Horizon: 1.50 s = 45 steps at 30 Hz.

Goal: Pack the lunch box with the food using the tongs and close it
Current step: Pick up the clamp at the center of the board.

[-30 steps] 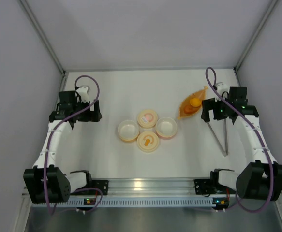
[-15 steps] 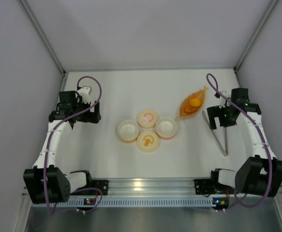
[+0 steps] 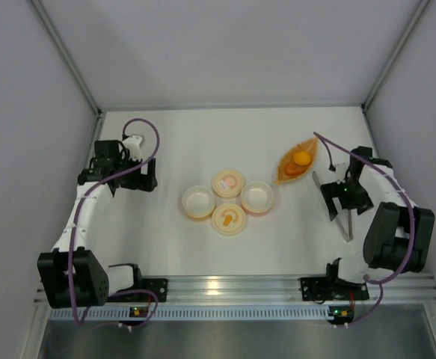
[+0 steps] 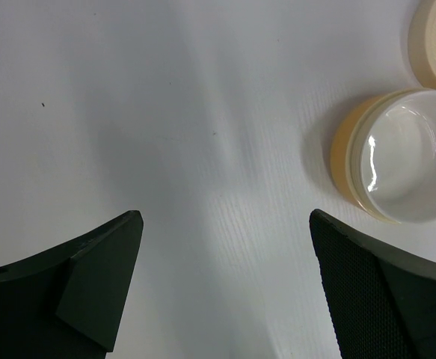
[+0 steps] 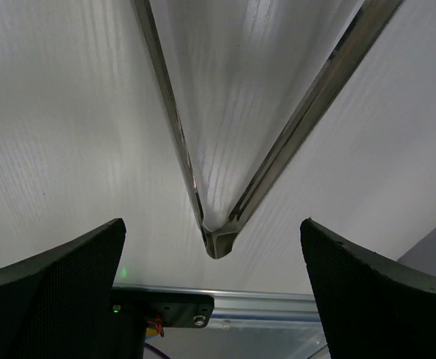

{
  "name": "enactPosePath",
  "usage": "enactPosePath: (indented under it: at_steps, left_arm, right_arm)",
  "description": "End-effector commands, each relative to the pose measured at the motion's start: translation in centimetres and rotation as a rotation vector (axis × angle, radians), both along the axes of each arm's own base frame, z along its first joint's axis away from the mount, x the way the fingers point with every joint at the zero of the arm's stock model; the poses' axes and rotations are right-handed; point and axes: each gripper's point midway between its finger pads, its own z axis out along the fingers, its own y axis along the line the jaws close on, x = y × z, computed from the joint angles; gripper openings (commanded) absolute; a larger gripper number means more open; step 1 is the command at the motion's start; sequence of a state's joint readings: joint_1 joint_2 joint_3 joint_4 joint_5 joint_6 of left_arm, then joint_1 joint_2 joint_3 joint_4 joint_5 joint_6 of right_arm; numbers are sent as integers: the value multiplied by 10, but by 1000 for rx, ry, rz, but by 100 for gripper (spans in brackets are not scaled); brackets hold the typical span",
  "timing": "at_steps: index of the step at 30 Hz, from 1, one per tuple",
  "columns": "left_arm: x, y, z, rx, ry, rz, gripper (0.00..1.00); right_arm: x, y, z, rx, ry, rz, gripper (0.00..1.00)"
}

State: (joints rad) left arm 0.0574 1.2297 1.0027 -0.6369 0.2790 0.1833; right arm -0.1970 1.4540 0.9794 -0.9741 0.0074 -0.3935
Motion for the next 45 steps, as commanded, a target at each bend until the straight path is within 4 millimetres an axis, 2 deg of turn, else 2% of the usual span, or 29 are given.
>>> enactPosePath:
  at_steps: [1, 10, 15, 24, 31, 36, 40, 43, 45]
  left_arm:
    - [10, -1, 13, -1, -42, -17, 98]
    - [15, -1, 4, -2, -21, -17, 98]
    - [18, -1, -1, -2, -12, -18, 98]
    - [22, -1, -5, -6, 1, -19, 98]
    - [24, -1, -7, -6, 2, -21, 98]
    - [27, -1, -10, -6, 10, -20, 98]
    - [30, 1, -14, -6, 21, -14, 98]
    - [32, -1, -16, -15, 31, -13, 98]
    - [33, -1, -17, -17, 33, -10, 98]
  right_arm:
    - [7, -15, -8, -49, 7, -14, 99]
    - [18, -18, -37, -27, 47, -5, 99]
    - [33, -20, -49, -18, 15, -16, 99]
    - [66, -26, -51, -3, -54, -103, 82]
    - [104, -41, -48, 46, -122, -175, 67]
    - [138, -49, -49, 58, -189, -172, 67]
    - [175, -53, -39, 84, -268, -155, 67]
    - [192, -56, -41, 90, -299, -153, 68]
    - [196, -56, -42, 94, -315, -145, 72]
